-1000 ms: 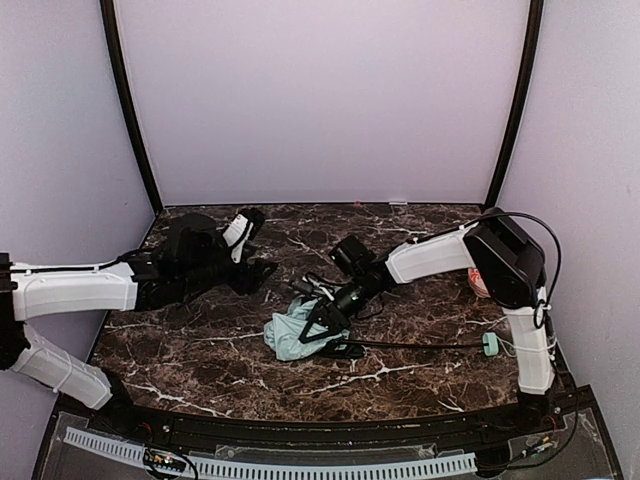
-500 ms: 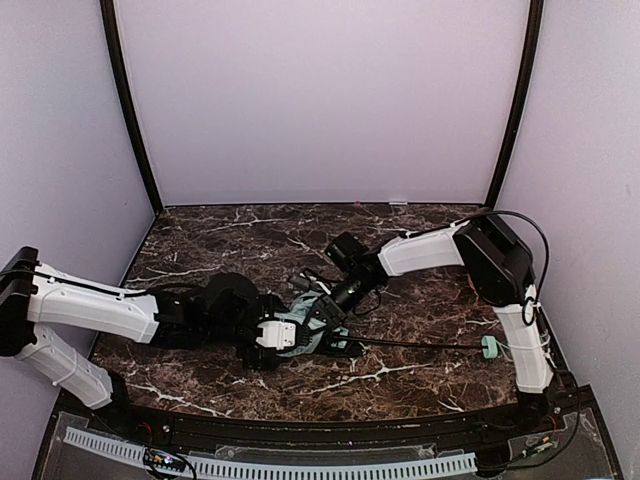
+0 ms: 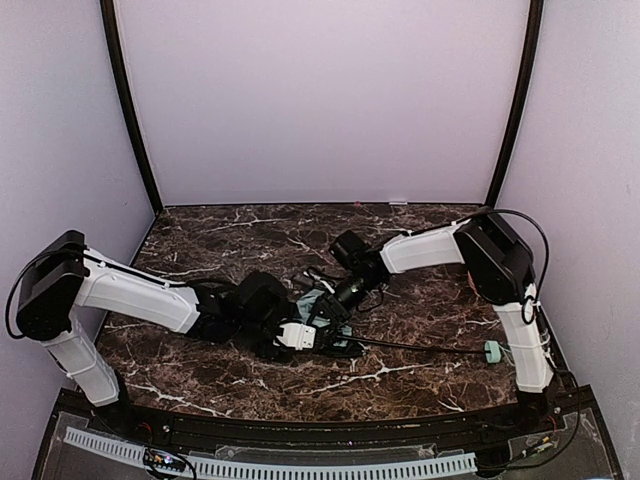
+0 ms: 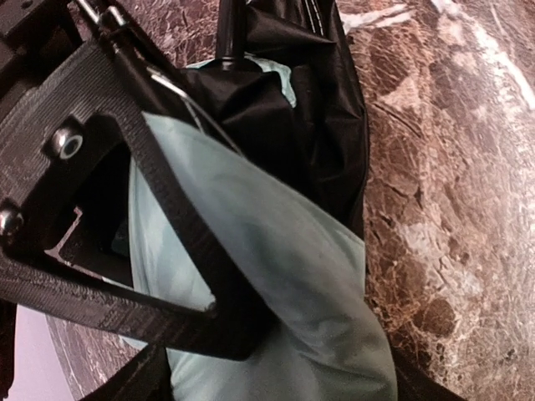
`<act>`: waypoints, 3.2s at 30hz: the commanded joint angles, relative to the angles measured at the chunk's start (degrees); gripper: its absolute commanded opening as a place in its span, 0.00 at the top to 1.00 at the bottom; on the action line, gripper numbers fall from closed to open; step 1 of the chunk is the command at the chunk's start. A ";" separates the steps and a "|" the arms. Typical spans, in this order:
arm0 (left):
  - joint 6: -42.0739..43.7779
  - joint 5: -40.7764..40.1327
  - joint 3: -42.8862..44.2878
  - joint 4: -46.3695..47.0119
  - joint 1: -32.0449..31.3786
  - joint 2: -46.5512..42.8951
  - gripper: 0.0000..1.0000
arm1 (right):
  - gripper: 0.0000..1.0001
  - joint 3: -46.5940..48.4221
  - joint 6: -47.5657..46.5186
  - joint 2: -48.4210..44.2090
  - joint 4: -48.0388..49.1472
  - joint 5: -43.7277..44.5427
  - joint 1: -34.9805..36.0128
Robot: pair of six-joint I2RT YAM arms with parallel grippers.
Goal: Put away the umbrella
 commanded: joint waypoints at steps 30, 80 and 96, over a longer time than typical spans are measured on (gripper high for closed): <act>-5.22 14.30 6.28 -17.17 2.96 5.32 0.35 | 0.50 -30.50 17.04 -35.76 14.69 20.17 -3.52; -13.15 23.88 17.12 -27.60 4.68 14.38 0.49 | 0.74 -41.42 19.21 -35.40 25.64 17.60 -2.63; -27.29 42.53 30.67 -47.01 8.94 22.97 0.62 | 0.38 -53.46 -3.56 -61.73 37.57 49.52 10.62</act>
